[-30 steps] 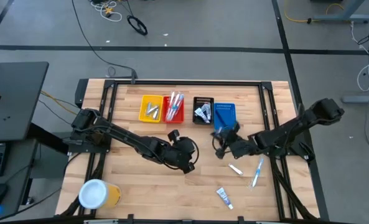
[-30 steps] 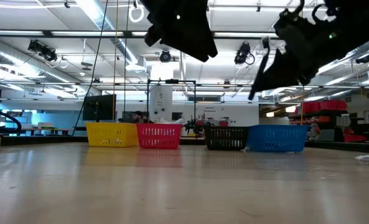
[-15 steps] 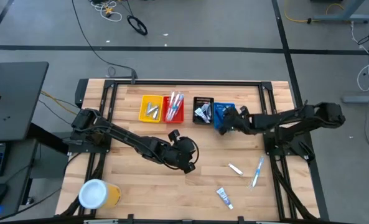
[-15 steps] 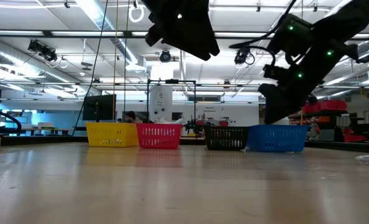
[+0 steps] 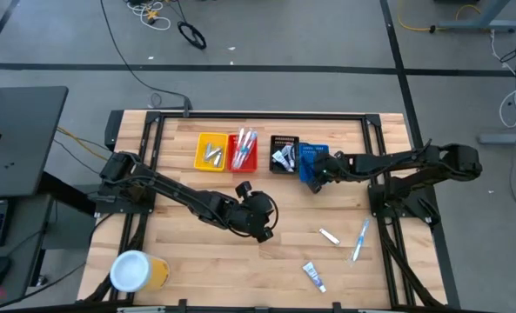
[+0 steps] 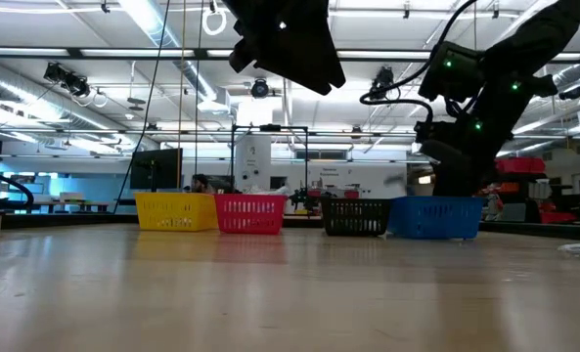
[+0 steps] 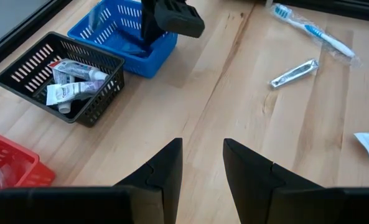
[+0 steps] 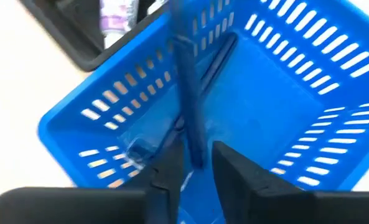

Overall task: Pick & Place Travel size toiletries
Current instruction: Put the blue razor into the blue bin, then put the silver nail cutter into the yellow bin

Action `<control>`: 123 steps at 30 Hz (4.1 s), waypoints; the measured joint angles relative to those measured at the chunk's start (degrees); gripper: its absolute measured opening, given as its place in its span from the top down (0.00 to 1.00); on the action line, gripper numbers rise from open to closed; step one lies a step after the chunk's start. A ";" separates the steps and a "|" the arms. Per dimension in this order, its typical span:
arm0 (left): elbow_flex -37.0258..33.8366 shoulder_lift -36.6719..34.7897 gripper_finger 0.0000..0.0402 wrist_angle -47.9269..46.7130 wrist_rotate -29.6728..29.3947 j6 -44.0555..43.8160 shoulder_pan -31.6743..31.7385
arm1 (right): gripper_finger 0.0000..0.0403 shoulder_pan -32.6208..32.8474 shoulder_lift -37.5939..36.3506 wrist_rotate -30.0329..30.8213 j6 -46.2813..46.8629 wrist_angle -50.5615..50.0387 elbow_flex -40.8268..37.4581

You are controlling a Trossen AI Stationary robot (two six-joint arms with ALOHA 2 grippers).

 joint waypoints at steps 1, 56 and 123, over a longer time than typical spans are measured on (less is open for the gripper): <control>0.00 0.00 0.69 0.00 0.00 0.01 0.00 | 0.76 -0.12 0.00 0.44 -0.37 -0.04 0.00; -0.04 0.00 0.69 0.22 0.00 1.17 0.00 | 0.60 -10.55 4.31 -5.85 -28.23 16.99 0.00; -0.04 0.00 0.69 0.24 -0.02 2.71 0.70 | 0.72 -12.89 -0.63 -6.74 -14.23 8.45 -0.02</control>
